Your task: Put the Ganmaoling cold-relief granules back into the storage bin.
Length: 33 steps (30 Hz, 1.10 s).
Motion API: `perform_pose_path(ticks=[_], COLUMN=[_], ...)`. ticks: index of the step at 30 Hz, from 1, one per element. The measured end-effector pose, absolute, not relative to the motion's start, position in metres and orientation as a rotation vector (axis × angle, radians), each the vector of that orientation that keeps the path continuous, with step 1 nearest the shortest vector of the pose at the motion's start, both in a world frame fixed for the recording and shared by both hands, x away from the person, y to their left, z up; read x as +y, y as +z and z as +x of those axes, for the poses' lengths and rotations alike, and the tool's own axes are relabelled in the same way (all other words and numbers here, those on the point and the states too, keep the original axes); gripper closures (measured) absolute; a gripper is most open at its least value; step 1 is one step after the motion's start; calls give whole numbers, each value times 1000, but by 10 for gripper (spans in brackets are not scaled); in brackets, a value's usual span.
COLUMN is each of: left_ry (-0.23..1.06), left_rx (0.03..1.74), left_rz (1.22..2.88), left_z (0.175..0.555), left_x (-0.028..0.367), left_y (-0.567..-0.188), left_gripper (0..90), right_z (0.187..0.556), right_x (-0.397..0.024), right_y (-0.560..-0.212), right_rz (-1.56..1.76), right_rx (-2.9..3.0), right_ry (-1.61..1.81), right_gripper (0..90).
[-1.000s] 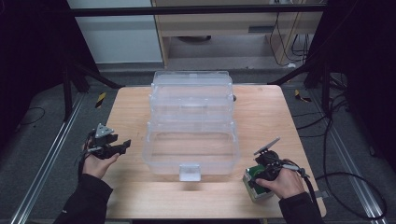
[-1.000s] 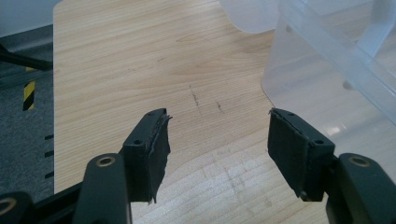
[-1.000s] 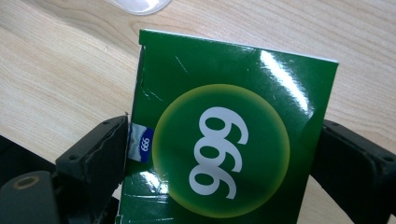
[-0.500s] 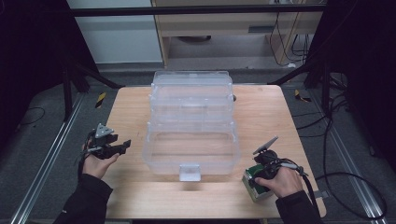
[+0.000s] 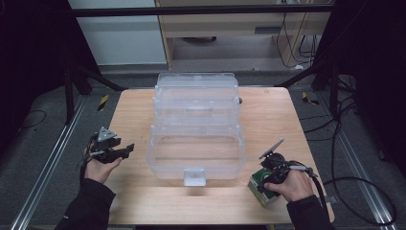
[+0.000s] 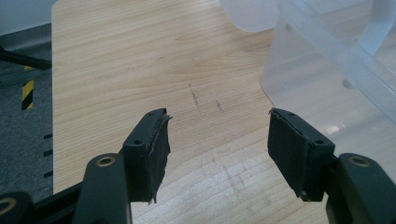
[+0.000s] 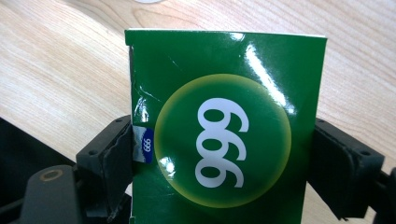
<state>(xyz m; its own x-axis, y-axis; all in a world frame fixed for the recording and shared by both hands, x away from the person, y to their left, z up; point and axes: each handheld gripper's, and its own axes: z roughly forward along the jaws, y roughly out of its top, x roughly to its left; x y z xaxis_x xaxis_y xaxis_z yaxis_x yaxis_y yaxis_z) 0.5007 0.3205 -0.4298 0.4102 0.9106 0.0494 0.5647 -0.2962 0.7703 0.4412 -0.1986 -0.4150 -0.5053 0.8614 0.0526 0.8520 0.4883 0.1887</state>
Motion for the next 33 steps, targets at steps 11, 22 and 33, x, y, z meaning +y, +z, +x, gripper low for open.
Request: perform_pose_path(ticks=[11, 22, 33], left_ry=[648, 644, 645], left_rx=[1252, 1250, 1249], left_rz=[1989, 1995, 2000], left_z=[501, 501, 501], left_x=[321, 319, 319], left_y=[-430, -431, -431], left_gripper=[377, 377, 377], right_z=[444, 445, 448], right_x=[-204, -212, -212], right_y=[-398, -377, -355], right_rz=[1464, 1444, 1410], right_rx=[2666, 2628, 2600], right_ry=[359, 412, 434], right_gripper=[174, 175, 175])
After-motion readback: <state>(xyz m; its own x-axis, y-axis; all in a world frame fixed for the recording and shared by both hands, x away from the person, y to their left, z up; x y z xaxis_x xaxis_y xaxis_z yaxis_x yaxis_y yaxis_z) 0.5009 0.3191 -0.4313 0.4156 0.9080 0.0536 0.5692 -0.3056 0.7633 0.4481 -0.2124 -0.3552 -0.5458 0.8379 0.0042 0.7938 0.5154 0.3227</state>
